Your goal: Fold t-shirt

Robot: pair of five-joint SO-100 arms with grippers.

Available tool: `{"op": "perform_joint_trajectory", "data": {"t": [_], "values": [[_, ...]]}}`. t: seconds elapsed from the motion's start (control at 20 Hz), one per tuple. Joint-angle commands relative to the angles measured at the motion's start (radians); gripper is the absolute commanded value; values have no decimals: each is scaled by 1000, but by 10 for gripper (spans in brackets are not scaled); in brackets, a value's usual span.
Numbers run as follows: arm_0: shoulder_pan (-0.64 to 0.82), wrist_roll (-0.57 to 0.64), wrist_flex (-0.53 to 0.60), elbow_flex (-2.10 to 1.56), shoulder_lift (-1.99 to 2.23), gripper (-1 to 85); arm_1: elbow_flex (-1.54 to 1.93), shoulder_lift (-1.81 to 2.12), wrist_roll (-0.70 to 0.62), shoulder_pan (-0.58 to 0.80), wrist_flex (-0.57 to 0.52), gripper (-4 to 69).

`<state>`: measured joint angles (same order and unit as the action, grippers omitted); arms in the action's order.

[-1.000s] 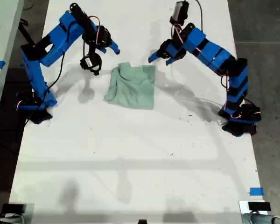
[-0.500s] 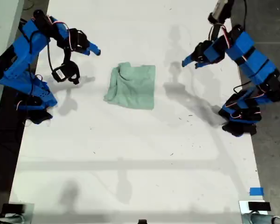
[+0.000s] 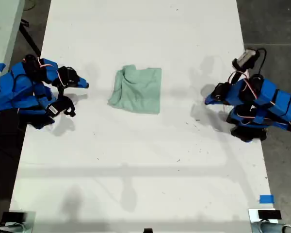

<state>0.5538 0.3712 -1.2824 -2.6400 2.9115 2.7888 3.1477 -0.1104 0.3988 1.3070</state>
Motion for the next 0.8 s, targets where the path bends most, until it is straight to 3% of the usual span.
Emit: {"op": "perform_joint_trajectory", "data": {"t": [0.0,0.15,0.25,0.35,0.5,0.65,0.75], "values": [[-46,-86,20,-160,247,1,210,288,181,-92,-21,-10],[-86,-169,-49,-322,514,1,267,267,255,-153,-63,-10],[-124,-236,-46,-388,503,5,273,278,287,-143,-77,15],[-184,-229,-34,-385,506,13,276,279,302,-153,-87,37],[-272,-229,-80,-387,508,23,276,281,72,-120,-87,41],[-376,-229,-81,-387,508,29,276,281,-488,-118,-84,40],[-420,-229,-81,-387,508,29,275,281,-485,-121,-81,33]]}}
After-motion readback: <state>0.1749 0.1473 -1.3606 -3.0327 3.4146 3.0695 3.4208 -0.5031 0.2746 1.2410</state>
